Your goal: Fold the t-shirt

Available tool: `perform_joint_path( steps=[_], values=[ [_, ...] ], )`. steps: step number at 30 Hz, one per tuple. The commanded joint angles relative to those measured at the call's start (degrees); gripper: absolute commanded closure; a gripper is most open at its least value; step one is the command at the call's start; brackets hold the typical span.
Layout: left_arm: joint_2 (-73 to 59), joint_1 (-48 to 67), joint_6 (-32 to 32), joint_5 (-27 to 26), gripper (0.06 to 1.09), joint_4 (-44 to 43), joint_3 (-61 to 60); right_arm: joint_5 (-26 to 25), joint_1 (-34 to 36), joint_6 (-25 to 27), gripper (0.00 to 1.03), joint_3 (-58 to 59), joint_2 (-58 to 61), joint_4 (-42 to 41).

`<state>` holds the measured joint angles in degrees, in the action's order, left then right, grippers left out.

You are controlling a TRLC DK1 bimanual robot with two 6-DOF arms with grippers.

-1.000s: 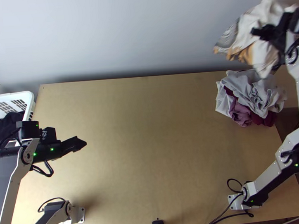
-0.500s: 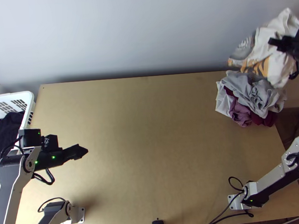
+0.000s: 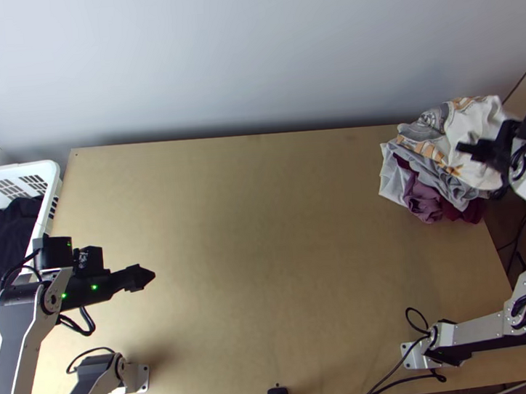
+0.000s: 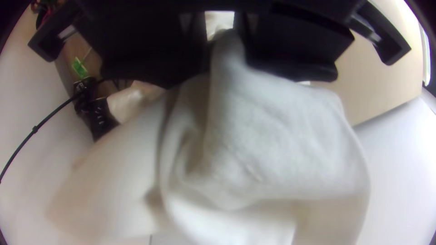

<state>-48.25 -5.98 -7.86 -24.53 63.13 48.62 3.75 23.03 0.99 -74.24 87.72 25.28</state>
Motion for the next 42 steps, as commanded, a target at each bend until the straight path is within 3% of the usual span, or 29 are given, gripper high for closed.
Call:
perform_joint_path(
  steps=[1,13,14,15,18,19,20,35,42],
  values=[
    [1.1,-0.1,0.4,0.0,0.1,0.8,-0.3,0.1,-0.1,2.1,1.0,13.4,-1.6,-4.4],
    [2.7,-2.5,2.0,0.0,0.1,3.3,-0.1,0.2,-0.2,2.1,1.0,16.1,-1.0,-11.9],
    [2.8,-2.7,2.0,0.0,0.1,3.4,0.0,0.1,-0.2,2.3,0.93,15.8,-1.3,-11.9],
    [2.8,-2.7,2.0,0.0,0.1,3.4,0.2,0.1,0.0,2.3,0.78,15.5,-1.9,-11.9],
    [2.8,-2.7,2.0,0.0,0.1,3.6,0.7,0.2,0.4,2.2,0.17,15.4,-5.0,-11.2],
    [2.8,-2.7,2.0,0.0,0.1,3.7,0.9,0.2,0.4,2.3,0.07,15.4,-6.2,-10.3],
    [2.8,-2.7,2.0,-0.1,0.1,3.8,1.1,0.2,0.4,2.3,0.04,15.3,-7.5,-9.3],
    [4.1,-2.8,3.0,0.0,0.1,6.7,2.7,1.3,-0.3,5.6,0.04,18.6,-25.6,11.7],
    [8.6,-2.8,4.0,0.0,0.1,8.1,1.7,2.4,-9.2,4.1,0.04,24.8,-41.2,21.2]
  ],
)
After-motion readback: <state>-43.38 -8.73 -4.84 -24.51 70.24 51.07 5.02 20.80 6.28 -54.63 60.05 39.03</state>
